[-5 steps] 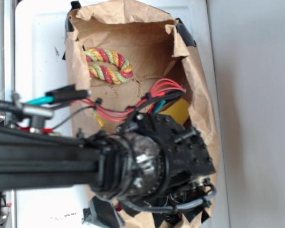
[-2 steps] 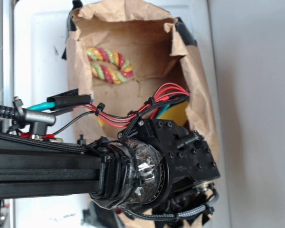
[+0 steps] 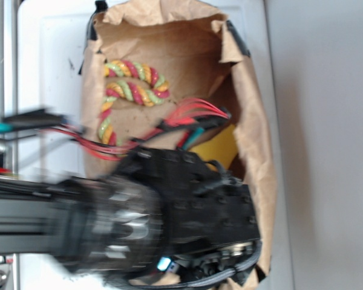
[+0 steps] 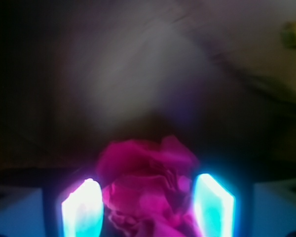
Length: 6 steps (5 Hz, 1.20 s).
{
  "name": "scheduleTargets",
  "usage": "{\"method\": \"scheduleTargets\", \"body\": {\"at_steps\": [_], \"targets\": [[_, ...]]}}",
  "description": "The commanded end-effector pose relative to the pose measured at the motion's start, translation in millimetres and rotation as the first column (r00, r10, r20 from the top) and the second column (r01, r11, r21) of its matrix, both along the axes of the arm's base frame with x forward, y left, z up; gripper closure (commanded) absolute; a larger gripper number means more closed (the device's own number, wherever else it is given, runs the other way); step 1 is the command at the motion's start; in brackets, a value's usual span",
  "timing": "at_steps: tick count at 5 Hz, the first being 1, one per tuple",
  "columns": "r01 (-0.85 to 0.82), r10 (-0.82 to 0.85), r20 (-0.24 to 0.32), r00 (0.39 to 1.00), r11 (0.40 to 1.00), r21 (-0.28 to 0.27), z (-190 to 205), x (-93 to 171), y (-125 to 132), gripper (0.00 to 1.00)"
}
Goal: Grab the red paper.
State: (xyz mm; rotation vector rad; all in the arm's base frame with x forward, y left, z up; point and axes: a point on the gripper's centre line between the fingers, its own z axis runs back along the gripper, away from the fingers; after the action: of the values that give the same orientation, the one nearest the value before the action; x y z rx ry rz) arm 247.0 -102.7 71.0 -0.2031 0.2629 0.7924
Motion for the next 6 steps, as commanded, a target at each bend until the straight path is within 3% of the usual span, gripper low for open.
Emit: {"method": "scheduleTargets", "body": {"at_steps": [1, 2, 3, 4, 6], "targets": [[-0.206, 0.189, 0.159, 0.969, 0.974, 0.095, 44, -7, 40, 1.00], [-0.272, 0.238, 0.221, 0.946, 0.952, 0.137, 51, -2, 55, 1.00], [-0.263, 0.239, 0.202, 0.950, 0.959, 0.102, 49, 4, 59, 0.30], [-0.257, 0.238, 0.184, 0.954, 0.963, 0.086, 42, 7, 59, 0.00], [-0.266, 0.253, 0.160, 0.954, 0.962, 0.062, 32, 18, 63, 0.00]]}}
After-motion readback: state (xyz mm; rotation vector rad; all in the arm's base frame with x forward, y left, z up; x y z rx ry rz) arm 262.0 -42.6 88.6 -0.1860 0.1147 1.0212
